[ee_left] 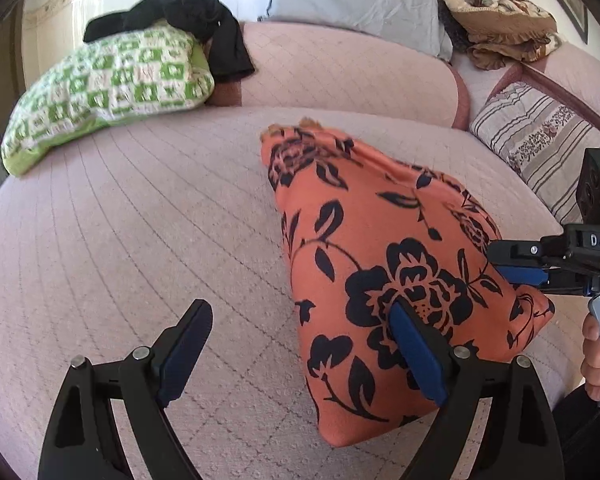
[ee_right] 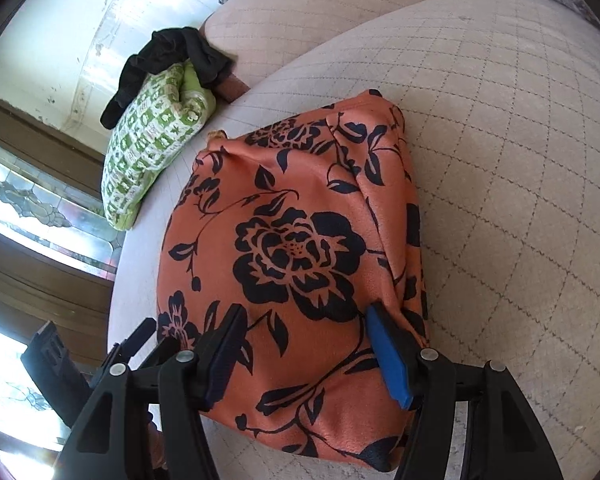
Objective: Fold small clothes
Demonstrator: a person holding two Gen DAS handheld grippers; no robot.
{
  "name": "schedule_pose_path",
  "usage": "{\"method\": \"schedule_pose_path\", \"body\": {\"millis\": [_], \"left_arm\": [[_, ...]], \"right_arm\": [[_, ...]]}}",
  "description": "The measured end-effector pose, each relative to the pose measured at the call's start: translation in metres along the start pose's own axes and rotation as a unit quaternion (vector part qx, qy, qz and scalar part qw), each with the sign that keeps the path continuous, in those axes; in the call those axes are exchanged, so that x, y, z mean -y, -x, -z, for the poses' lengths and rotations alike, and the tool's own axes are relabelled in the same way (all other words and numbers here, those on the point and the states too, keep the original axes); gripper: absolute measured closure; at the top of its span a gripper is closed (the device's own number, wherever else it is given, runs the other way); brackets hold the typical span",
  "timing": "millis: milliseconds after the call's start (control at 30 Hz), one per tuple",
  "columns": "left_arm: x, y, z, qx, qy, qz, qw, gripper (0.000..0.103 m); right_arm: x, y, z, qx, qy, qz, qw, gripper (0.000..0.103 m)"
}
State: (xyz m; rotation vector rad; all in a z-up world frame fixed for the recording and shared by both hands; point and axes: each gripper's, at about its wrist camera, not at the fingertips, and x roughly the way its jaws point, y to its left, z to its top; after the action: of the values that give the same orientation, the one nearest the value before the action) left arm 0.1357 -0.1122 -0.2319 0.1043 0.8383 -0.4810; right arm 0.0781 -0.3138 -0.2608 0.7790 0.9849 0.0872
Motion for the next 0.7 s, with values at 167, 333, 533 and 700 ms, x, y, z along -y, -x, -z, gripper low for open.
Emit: {"method": "schedule_pose_path", "body": {"millis": [167,333,533,700], "left_arm": [[-0.008,0.024,-0.006,0.050,0.017,0.014,0.9985,0.013],[-0.014,0.012,-0.008,0.020,0.042,0.025,0.9986,0.013],[-0.004,-0.013,-0.002,-0.034,0.027,0.018,0.9989,0.013],[-0.001,-0.004,-0.008,-0.012,0.021,0.018,0.9995,0.013]], "right_arm": [[-0.009,0.028,0.001,0.062,0.012,-0.019,0.998,0.037],[-0.013,0.042,-0.002,0.104,0.020,-0.038,0.994,0.037],[0.003,0.000,-0.013,0.026,-0.013,0.013,0.999,0.037],[-0.002,0.007,-0.021,0.051,-0.005,0.004,0.999,0.037]]}}
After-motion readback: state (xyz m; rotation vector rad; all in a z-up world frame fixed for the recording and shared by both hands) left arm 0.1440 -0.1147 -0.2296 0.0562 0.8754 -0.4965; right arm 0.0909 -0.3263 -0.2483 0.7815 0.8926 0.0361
